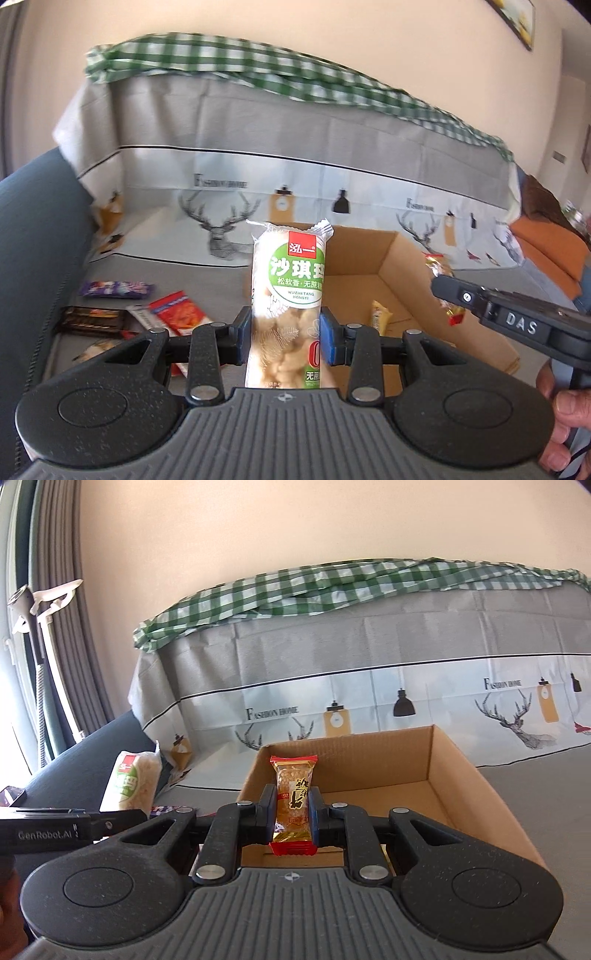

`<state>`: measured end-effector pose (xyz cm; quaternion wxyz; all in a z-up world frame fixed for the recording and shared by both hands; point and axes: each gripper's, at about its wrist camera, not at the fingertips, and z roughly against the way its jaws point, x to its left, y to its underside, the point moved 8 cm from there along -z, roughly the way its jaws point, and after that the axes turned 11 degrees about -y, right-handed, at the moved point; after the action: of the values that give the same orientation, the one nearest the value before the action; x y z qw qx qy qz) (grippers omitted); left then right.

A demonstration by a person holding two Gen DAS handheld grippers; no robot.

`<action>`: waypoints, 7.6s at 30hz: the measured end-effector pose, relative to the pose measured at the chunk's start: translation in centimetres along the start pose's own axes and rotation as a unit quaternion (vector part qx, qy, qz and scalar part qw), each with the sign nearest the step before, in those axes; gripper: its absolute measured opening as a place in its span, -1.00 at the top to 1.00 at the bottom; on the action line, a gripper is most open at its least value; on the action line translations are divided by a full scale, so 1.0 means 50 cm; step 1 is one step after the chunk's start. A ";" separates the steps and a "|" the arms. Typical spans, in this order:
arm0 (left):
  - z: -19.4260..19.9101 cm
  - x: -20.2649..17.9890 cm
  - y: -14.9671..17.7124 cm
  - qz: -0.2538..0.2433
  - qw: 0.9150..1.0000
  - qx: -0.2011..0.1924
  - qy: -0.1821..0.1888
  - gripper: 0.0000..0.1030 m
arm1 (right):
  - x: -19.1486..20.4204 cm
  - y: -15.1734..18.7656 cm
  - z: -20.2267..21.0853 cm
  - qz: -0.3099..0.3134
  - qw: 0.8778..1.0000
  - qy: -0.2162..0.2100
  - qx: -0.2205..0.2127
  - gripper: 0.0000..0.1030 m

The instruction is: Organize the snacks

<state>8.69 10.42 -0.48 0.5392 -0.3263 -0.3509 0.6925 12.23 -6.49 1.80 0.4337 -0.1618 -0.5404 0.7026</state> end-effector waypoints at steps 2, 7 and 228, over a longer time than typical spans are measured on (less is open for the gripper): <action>-0.016 -0.028 0.006 -0.010 1.000 0.005 0.009 0.22 | -0.016 0.000 0.002 -0.007 1.000 0.011 0.000 0.65; -0.056 -0.082 0.011 -0.034 0.999 0.008 0.021 0.22 | -0.064 -0.004 0.014 -0.026 0.999 0.039 -0.006 0.65; -0.292 0.375 0.163 0.072 0.962 0.188 -0.187 -0.84 | 0.293 0.338 -0.271 0.081 0.962 -0.053 0.256 -0.02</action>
<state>12.75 29.25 -16.56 0.4639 -0.1085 -0.2847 0.8318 5.94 12.73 -14.78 0.3730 -0.0511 -0.3501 0.8577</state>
